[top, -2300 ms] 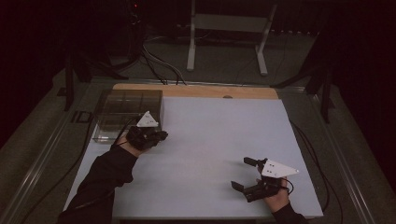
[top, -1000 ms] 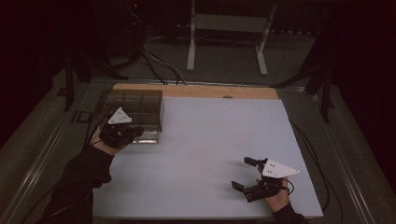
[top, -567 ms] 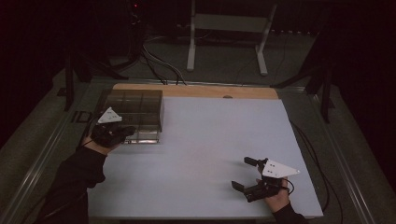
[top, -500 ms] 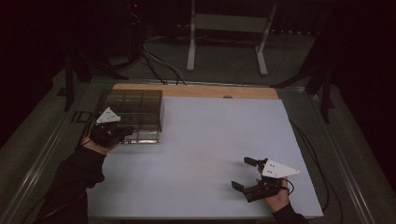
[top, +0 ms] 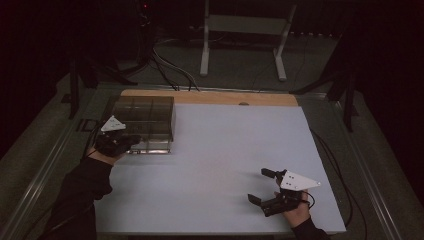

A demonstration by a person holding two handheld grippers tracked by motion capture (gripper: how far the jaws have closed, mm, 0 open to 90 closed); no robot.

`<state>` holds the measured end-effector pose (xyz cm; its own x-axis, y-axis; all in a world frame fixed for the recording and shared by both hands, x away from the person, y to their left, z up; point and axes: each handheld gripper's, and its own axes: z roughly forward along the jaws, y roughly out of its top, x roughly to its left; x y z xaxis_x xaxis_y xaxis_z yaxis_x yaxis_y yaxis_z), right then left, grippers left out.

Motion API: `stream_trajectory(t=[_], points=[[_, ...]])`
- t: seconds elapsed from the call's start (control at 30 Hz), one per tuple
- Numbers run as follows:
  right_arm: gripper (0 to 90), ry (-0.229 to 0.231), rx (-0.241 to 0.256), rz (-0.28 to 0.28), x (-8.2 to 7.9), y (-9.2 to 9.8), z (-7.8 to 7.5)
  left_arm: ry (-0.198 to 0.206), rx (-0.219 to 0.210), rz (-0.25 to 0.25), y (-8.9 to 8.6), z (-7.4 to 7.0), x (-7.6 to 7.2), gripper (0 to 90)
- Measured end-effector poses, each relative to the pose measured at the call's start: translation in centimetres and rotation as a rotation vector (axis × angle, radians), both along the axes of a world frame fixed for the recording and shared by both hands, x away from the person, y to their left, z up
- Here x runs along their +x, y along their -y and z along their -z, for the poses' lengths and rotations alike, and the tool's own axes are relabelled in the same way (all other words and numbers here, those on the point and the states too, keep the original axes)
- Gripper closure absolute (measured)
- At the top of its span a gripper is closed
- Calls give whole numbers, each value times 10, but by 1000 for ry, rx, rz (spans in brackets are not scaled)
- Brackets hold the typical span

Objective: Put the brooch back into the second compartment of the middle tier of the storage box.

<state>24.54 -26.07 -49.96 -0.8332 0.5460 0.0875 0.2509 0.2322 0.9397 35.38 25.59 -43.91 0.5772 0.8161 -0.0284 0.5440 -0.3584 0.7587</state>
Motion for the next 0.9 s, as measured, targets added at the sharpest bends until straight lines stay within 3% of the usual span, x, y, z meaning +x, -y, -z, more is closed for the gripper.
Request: stream_trajectory(t=[0.9], points=[[0,-5,-2,-5,1,0,1,-13,-2,-20,-3,21,18,869]])
